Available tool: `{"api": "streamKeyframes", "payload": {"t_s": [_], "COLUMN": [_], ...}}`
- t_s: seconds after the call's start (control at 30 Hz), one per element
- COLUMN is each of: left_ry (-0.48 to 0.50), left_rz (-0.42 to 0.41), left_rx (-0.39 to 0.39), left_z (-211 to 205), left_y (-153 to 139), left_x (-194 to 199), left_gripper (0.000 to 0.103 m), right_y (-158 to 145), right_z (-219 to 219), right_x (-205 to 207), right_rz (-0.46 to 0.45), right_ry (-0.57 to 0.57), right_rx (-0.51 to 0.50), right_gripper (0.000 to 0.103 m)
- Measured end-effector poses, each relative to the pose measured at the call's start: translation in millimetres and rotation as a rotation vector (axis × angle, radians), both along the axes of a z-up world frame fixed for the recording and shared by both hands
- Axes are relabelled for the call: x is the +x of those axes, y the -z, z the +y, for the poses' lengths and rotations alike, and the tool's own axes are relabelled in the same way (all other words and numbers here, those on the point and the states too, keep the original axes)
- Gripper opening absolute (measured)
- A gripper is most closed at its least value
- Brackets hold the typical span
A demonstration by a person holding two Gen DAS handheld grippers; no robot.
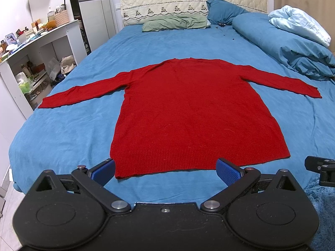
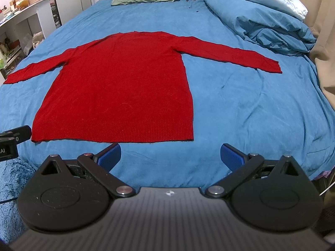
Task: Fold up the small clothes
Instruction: 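Grasp the red sweater's sleeve cuff with the right tool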
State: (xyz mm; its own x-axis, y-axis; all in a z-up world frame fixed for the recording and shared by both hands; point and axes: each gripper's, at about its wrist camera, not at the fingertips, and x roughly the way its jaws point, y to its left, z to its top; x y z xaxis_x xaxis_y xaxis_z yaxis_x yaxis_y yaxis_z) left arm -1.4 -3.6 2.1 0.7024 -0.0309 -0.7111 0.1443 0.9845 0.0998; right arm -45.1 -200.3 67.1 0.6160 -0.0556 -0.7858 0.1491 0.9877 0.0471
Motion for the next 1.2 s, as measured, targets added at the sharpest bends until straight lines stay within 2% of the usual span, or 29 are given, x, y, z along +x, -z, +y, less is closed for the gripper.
{"api": "streamKeyframes", "payload": {"t_s": [0.7, 0.77, 0.93, 1.0, 1.1, 1.2], "left_ry": [-0.005, 0.000, 0.032, 0.050, 0.058, 0.092], "left_rz": [0.002, -0.006, -0.107, -0.140, -0.208, -0.219], "left_rx": [-0.016, -0.029, -0.090, -0.113, -0.081, -0.108], "left_z": [1, 0, -12, -22, -41, -62], "left_y": [-3, -10, -51, -68, -87, -98], "left_x": [-1, 2, 23, 42, 72, 114], "left_gripper": [0.103, 0.103, 0.103, 0.103, 0.103, 0.103], "right_y": [-3, -5, -22, -33, -52, -69], "right_z": [0, 0, -17, -31, -62, -100], "right_x": [0, 0, 9, 17, 31, 49], "right_rz": [-0.004, -0.007, -0.047, -0.074, -0.124, -0.165], "right_ry": [0.000, 0.000, 0.045, 0.071, 0.135, 0.200], "right_rx": [-0.005, -0.004, 0.014, 0.016, 0.016, 0.051], "right_gripper": [0.103, 0.103, 0.103, 0.103, 0.103, 0.103]}}
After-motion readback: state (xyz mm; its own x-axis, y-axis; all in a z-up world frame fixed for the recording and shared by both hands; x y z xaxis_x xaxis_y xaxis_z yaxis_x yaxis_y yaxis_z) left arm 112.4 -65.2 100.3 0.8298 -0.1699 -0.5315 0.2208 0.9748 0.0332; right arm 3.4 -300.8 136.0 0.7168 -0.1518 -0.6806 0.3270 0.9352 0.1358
